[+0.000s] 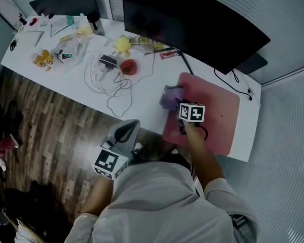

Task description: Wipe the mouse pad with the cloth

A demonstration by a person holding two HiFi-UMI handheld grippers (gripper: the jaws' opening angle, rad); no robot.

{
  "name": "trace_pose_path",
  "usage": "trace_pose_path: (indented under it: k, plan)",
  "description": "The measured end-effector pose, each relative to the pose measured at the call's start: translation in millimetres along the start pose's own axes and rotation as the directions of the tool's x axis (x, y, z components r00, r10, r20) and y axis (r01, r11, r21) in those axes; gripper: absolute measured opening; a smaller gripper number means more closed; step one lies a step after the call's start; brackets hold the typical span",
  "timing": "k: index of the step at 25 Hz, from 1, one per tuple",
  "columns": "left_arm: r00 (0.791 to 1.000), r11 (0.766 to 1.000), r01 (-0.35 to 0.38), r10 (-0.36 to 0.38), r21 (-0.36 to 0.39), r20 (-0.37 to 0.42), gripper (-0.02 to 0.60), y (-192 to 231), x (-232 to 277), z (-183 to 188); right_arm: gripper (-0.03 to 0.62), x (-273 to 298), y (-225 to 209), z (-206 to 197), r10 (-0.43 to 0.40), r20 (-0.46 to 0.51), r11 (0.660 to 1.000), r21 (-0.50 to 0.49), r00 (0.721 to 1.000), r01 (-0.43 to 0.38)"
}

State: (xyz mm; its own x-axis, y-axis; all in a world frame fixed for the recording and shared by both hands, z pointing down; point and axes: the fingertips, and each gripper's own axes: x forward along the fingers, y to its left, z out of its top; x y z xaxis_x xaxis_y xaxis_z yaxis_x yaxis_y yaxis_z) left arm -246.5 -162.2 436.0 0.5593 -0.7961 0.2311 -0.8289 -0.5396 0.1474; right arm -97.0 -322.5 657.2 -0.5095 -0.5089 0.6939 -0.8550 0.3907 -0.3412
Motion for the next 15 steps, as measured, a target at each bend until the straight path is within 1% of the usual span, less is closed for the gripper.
trace_pose_path:
  k: [3, 6, 10, 15]
  plan:
    - [1.0, 1.0, 0.011, -0.011, 0.002, -0.006, 0.003, -15, 9, 0, 0.044, -14, -30, -10, -0.041, -0.01, 0.999, 0.023, 0.999, 0.041]
    - [1.0, 1.0, 0.03, -0.03, 0.007, -0.01, 0.003, -37, 30, 3, 0.044, -32, -65, -16, -0.069, -0.007, 0.996, 0.047, 0.998, 0.07]
    - [0.997, 0.997, 0.072, -0.071, 0.03, -0.02, 0.003, -79, 63, 7, 0.044, -64, -120, -30, -0.11, -0.007, 0.991, 0.079, 0.994, 0.11]
    - [0.992, 0.991, 0.124, -0.122, 0.046, -0.035, 0.003, -136, 99, 7, 0.044, -113, -191, -61, -0.167, -0.007, 0.977, 0.136, 0.986, 0.167]
